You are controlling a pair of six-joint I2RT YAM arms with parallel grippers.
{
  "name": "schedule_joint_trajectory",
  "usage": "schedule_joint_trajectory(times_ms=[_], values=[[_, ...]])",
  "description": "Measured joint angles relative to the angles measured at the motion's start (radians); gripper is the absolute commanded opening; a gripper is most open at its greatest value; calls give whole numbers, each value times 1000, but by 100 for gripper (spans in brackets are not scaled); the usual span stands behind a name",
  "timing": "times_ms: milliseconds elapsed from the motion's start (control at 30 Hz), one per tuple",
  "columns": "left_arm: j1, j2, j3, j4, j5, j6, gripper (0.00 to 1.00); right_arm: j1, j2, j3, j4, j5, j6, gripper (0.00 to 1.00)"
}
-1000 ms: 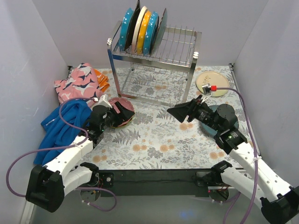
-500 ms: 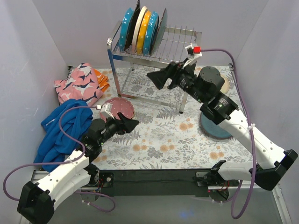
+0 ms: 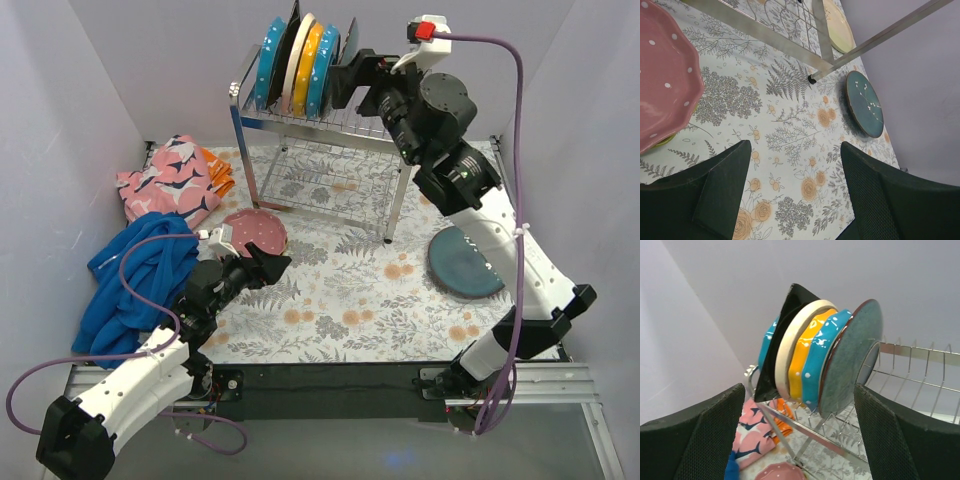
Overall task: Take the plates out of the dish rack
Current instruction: Unload the plate from the dish rack.
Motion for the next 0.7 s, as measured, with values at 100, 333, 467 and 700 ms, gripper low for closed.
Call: schedule_joint_trajectory(times_ms=[100,333,467,700], values=[[0,1,0,0,-3,0,70,-6,55,38,-17,39,-24,94],[0,0,0,0,-13,1,70,-27,183,140,-56,76,-58,93],[0,1,0,-1,-21,4,70,-32,211,163,-54,97,-76,92],[0,12,0,-1,-22,3,69,-32,212,163,-18,145,-101,90]])
